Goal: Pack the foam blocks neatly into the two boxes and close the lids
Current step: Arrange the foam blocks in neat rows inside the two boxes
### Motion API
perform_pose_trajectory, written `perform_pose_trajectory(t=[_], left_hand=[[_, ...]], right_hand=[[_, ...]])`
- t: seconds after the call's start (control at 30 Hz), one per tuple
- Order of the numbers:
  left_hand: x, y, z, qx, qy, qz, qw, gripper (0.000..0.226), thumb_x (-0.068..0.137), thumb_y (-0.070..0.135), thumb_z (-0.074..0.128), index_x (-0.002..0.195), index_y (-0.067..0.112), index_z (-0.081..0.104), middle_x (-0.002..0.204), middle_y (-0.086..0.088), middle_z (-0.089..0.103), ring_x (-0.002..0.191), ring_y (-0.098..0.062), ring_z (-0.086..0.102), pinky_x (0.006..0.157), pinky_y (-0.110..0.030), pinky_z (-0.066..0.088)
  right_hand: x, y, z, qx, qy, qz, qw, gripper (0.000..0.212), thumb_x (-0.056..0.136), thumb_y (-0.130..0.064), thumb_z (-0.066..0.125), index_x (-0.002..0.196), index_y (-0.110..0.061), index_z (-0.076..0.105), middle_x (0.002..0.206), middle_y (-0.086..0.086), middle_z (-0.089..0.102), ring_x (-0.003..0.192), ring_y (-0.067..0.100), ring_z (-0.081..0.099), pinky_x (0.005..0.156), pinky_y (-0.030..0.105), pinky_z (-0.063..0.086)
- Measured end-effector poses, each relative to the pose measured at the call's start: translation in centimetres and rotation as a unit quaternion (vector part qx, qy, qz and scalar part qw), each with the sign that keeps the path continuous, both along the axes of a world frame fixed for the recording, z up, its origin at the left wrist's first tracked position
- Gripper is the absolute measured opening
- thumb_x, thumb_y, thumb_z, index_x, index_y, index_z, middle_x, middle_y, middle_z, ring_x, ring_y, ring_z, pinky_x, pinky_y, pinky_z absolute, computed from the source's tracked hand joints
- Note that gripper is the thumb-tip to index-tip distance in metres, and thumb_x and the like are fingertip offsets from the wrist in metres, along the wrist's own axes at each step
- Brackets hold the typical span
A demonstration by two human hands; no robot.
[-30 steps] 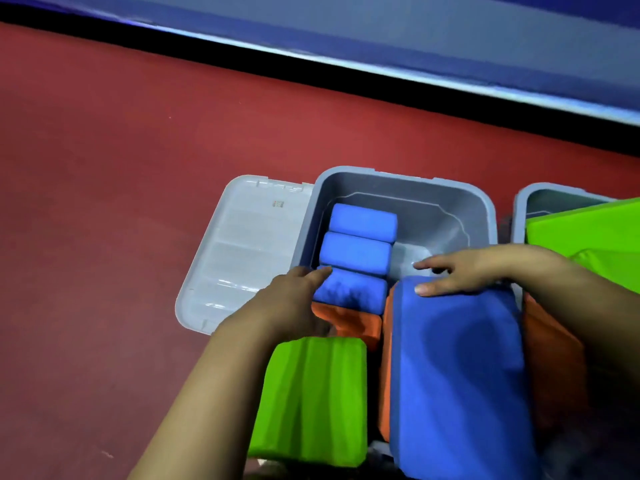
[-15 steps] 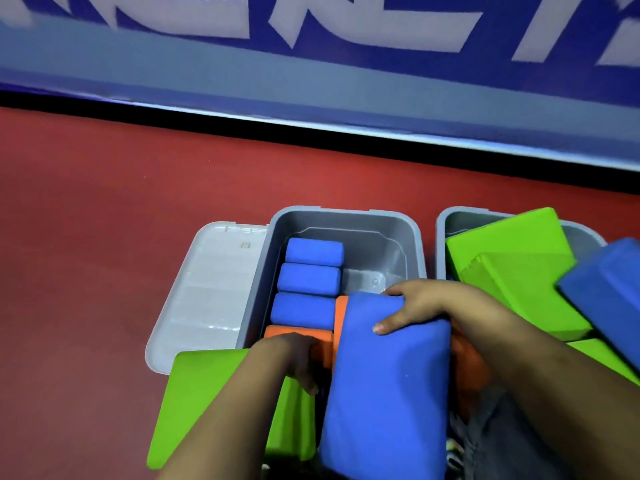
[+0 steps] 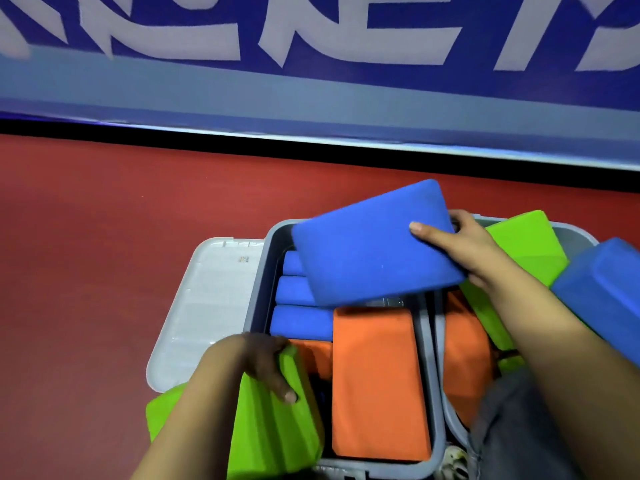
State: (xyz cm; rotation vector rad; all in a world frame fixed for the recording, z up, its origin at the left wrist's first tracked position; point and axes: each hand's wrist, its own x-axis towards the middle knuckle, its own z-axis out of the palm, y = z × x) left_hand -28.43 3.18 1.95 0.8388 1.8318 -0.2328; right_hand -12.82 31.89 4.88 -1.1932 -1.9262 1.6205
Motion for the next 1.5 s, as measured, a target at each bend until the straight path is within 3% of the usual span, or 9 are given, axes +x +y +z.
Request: perform_pose_trajectory(t=[0.1,0.23,0.37,0.43,0.67,0.83,0.97,1.27,1.5], left_hand=[[-0.8,-0.5,3.1,0.078,0.085,0.072,0.991,0.106,0.048,0.069,0.080,0.138,0.037,0.033,0.131,0.007,0.052,0.131,-0.022,0.037,0.107,-0.039,0.038],[-1.2,-2.0,6.9,0.232,0.132,0.186,0.946,0.099,0.039,0.060,0.087,0.122,0.041,0.036,0.110,0.009,0.055,0.110,-0.021,0.050,0.091,-0.039,0.049],[-0.6,-2.9,7.7,0.363,0.173,0.268,0.875,0.074,0.059,0.027,0.090,0.108,0.023,0.035,0.087,0.007,0.052,0.073,-0.004,0.050,0.053,-0.014,0.039],[-0.6,-2.5,7.7,0.409,0.183,0.321,0.835,0.072,0.062,0.024,0.088,0.109,0.023,0.034,0.087,0.015,0.049,0.073,0.003,0.047,0.051,-0.012,0.039],[-1.4,0.0,6.4,0.490,0.206,0.416,0.738,0.071,0.062,0.026,0.088,0.109,0.026,0.035,0.088,0.023,0.046,0.077,-0.003,0.049,0.055,-0.009,0.038],[-2.0,1.5,5.4,0.492,0.212,0.450,0.714,0.072,0.060,0.033,0.088,0.109,0.023,0.037,0.089,0.022,0.049,0.086,-0.018,0.058,0.068,-0.032,0.044],[-2.0,2.6,4.8,0.495,0.193,0.488,0.692,0.074,0.058,0.038,0.088,0.110,0.023,0.039,0.092,0.019,0.052,0.091,-0.024,0.064,0.079,-0.046,0.055],[-1.0,5.3,3.3,0.507,0.125,0.541,0.659,0.075,0.055,0.034,0.091,0.109,0.023,0.041,0.096,0.017,0.054,0.095,-0.017,0.063,0.083,-0.049,0.055],[-0.2,6.5,1.3,0.488,0.140,0.500,0.701,0.071,0.062,0.034,0.087,0.112,0.024,0.038,0.090,0.024,0.049,0.078,0.008,0.051,0.060,-0.008,0.040]], right_hand=[[-0.5,0.2,-0.5,0.080,0.014,-0.045,0.996,0.078,0.062,-0.032,0.086,0.123,-0.018,0.039,0.124,0.007,0.055,0.106,0.021,0.058,0.090,0.034,0.048],[-1.0,0.3,-1.1,0.238,-0.012,0.054,0.970,0.106,0.067,-0.021,0.084,0.148,-0.029,0.016,0.130,0.007,0.042,0.115,0.015,0.045,0.099,0.025,0.034],[-2.3,-0.2,-2.3,0.370,-0.164,0.175,0.898,0.107,0.071,-0.036,0.078,0.139,-0.049,-0.004,0.132,0.007,0.036,0.132,0.026,0.032,0.111,0.053,0.015],[-3.1,-0.7,-3.2,0.382,-0.233,0.245,0.860,0.105,0.073,-0.037,0.077,0.138,-0.050,-0.006,0.145,0.003,0.028,0.144,0.024,0.012,0.112,0.058,0.001],[-5.2,-1.9,-6.3,0.367,-0.317,0.340,0.806,0.097,0.074,-0.034,0.077,0.142,-0.056,0.011,0.149,0.000,0.022,0.145,0.019,0.006,0.111,0.059,-0.002],[-5.4,-1.8,-9.1,0.300,-0.344,0.375,0.807,0.091,0.076,-0.041,0.072,0.141,-0.058,0.010,0.151,0.004,0.021,0.142,0.023,0.013,0.113,0.058,0.003],[-5.4,-2.5,-10.3,0.223,-0.361,0.409,0.808,0.062,0.088,-0.066,0.041,0.141,-0.057,0.011,0.158,0.004,0.010,0.147,0.022,-0.005,0.114,0.056,-0.008],[-5.6,-4.0,-14.9,0.174,-0.380,0.395,0.818,0.057,0.086,-0.075,0.016,0.140,-0.059,0.009,0.156,-0.005,-0.023,0.142,0.017,-0.026,0.113,0.051,-0.018],[-7.2,-2.6,-15.9,-0.026,-0.428,0.432,0.793,0.062,0.084,-0.079,0.016,0.141,-0.058,0.005,0.158,-0.006,-0.013,0.145,0.020,-0.016,0.114,0.050,-0.011]])
